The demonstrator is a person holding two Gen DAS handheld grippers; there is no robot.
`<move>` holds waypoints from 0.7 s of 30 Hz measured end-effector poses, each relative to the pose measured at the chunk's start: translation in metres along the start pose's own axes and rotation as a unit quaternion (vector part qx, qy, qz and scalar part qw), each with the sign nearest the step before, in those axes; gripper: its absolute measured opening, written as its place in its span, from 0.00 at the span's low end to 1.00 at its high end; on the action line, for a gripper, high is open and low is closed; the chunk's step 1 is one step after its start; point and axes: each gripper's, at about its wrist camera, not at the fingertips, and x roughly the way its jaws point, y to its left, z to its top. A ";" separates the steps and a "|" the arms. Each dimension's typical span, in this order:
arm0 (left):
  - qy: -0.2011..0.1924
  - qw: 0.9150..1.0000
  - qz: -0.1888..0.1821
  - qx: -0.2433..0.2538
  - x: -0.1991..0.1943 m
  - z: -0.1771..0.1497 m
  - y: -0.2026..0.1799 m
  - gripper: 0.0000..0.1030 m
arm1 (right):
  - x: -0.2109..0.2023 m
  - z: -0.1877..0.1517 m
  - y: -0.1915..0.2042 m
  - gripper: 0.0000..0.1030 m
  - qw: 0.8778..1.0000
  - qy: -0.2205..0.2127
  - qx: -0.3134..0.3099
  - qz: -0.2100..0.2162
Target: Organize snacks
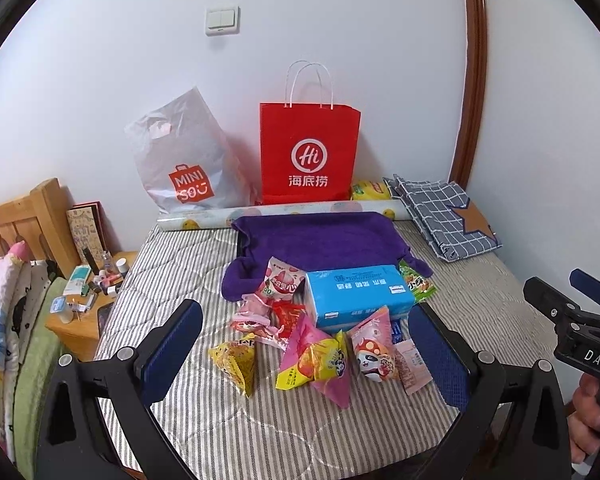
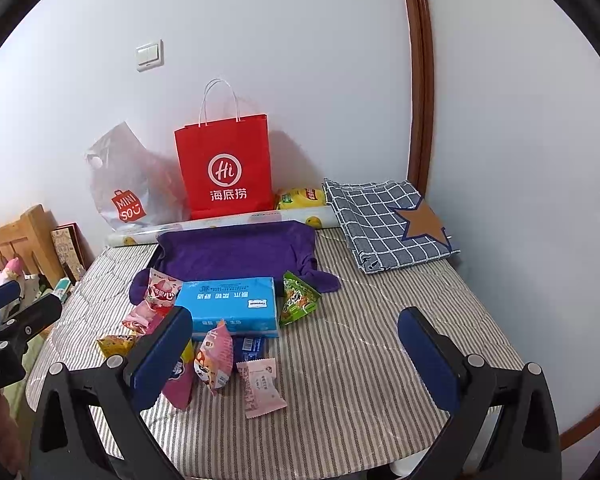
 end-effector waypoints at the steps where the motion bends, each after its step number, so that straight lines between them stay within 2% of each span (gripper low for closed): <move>1: 0.000 1.000 -0.001 -0.001 0.000 0.000 0.000 0.99 | 0.000 0.000 0.000 1.00 1.000 0.000 0.000 0.000; 21: 0.000 1.000 -0.002 -0.002 -0.002 0.000 -0.001 0.99 | -0.004 0.003 0.002 1.00 1.000 -0.004 -0.003 0.002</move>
